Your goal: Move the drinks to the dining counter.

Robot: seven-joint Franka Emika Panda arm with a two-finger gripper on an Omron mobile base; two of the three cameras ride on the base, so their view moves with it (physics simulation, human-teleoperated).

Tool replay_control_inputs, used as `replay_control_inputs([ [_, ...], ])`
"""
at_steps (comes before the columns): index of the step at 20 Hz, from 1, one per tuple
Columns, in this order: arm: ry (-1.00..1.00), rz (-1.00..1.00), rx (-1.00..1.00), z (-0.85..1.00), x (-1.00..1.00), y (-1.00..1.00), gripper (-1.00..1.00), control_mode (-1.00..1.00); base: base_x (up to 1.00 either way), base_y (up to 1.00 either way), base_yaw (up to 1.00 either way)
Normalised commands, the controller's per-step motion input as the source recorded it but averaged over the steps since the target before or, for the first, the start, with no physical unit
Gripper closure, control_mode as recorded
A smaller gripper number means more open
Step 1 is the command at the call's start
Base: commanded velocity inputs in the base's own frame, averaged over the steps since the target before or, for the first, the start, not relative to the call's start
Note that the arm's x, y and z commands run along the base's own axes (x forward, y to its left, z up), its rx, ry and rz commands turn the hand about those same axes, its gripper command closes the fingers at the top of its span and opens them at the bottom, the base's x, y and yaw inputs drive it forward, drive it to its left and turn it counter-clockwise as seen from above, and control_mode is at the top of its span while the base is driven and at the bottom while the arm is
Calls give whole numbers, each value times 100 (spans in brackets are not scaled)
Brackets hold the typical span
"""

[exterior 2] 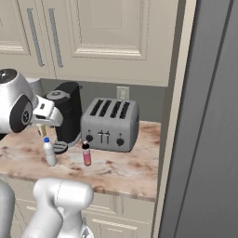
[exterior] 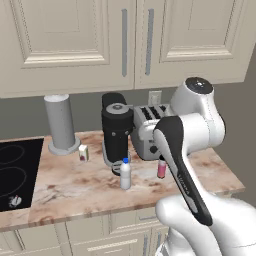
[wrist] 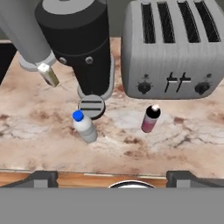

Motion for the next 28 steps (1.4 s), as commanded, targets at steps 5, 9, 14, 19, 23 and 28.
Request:
replay_control_inputs([
  [5,0,0,0,0,-32,46,-100,-100,0,0,0],
  [9,4,0,1,-9,-5,22,-100,-100,0,0,0],
  [14,3,0,9,-28,0,11,-100,-100,0,0,0],
  [19,2,0,1,-26,1,2,-100,-100,0,0,0],
  [23,0,0,-3,-14,1,6,-100,-100,0,0,0],
  [28,0,0,-1,-5,13,2,-100,-100,0,0,0],
])
